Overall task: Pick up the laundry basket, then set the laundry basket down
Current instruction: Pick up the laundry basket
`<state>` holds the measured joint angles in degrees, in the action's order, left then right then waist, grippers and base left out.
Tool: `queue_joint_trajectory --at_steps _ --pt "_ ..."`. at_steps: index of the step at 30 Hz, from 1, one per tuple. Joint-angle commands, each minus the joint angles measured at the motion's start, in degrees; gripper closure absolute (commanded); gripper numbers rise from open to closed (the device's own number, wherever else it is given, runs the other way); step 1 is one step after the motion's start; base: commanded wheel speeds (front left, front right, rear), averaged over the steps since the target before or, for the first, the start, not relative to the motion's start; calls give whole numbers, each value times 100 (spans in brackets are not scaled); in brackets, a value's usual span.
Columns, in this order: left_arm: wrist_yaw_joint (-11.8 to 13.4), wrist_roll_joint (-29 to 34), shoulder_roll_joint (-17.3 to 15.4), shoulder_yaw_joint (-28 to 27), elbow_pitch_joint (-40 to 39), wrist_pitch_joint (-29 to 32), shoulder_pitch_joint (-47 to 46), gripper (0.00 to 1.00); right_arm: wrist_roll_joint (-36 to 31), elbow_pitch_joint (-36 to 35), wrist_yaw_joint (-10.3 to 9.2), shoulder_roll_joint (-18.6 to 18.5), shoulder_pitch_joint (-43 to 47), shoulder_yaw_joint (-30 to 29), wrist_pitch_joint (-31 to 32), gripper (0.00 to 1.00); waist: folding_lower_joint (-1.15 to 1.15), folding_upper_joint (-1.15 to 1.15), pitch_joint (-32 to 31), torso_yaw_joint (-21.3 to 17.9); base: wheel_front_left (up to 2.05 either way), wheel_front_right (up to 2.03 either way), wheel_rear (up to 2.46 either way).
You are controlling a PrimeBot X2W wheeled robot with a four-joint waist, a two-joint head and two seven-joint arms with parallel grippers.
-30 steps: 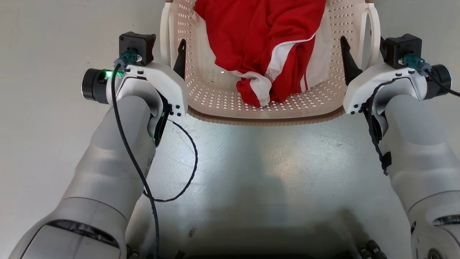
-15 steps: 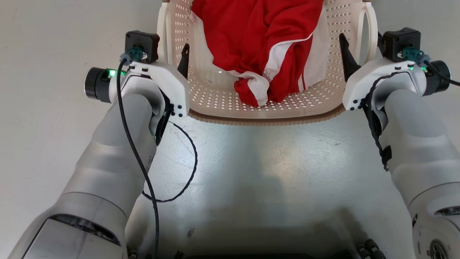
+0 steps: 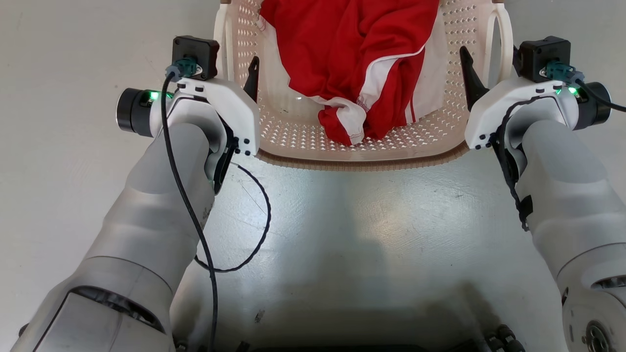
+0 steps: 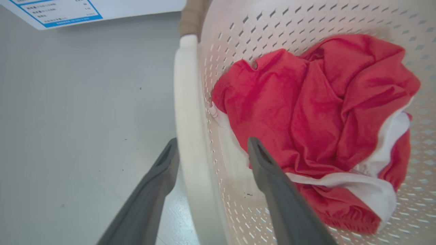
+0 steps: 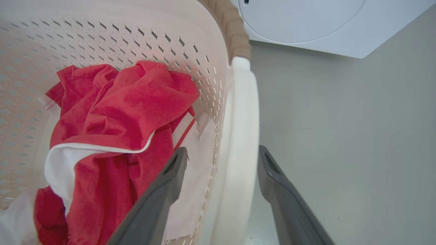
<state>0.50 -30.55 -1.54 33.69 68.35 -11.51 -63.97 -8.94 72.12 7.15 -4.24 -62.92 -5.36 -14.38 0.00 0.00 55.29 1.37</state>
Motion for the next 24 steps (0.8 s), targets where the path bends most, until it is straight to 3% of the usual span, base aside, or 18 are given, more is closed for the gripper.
queue_joint_trajectory --at_steps 1,11,12,13,14,24 --pt "51 -71 -134 -23 -24 8 26 0 75 0 34 135 103 90 -60 0 0 0 3 3 0 0 0" --pt "89 -299 -134 217 38 -30 -15 0 216 67 34 136 130 180 -61 0 0 0 18 11 0 0 0" --pt "78 -311 -134 246 49 -27 -20 27 235 74 34 136 133 189 -59 0 0 0 19 11 0 0 0" --pt "63 -323 -133 276 58 -22 -26 58 269 84 34 136 137 207 -48 76 0 0 18 15 0 0 0" --pt "53 -341 -133 296 63 -27 -34 100 309 94 34 136 143 238 -36 100 0 0 17 19 0 0 0" --pt "36 -502 -133 517 151 -8 -44 100 650 147 34 136 220 562 94 100 0 0 -65 0 0 0 0"
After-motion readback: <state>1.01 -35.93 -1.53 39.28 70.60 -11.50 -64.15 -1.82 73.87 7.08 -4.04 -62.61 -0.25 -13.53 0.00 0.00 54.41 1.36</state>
